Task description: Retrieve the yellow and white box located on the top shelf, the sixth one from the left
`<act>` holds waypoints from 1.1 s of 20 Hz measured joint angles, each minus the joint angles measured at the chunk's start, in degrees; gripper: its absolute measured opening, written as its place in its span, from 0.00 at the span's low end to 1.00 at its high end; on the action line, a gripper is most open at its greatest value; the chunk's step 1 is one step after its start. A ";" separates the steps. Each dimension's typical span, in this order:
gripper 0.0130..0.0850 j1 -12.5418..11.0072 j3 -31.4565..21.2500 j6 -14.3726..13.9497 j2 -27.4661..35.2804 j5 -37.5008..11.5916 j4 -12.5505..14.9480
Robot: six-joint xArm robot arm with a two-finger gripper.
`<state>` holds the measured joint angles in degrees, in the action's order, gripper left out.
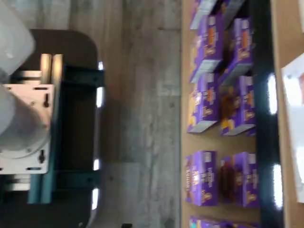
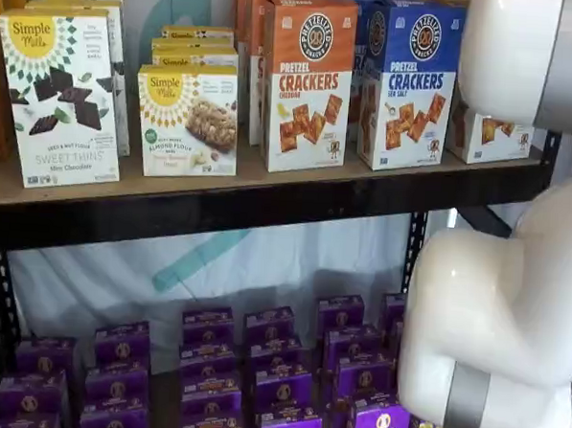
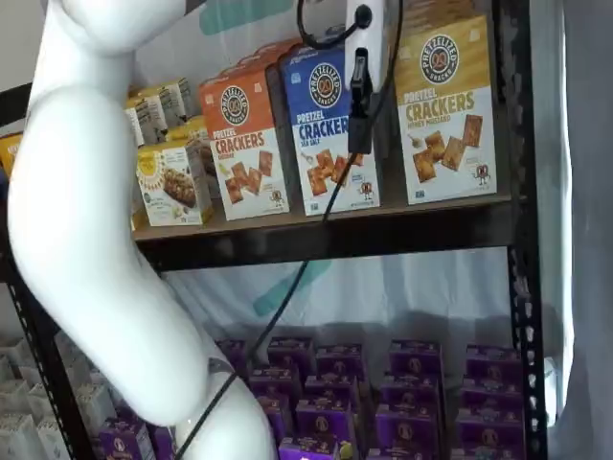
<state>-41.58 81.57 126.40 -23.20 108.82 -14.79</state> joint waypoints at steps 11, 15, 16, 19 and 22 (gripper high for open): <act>1.00 -8.50 4.11 1.41 2.09 0.59 -13.84; 1.00 -11.36 7.01 0.59 4.12 2.89 -18.84; 1.00 -12.20 7.95 0.23 4.76 3.63 -20.32; 1.00 -13.89 9.24 -0.59 5.49 4.07 -23.66; 1.00 -14.59 8.75 -1.23 4.85 2.23 -26.26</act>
<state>-56.17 90.32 125.17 -18.36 111.05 -41.05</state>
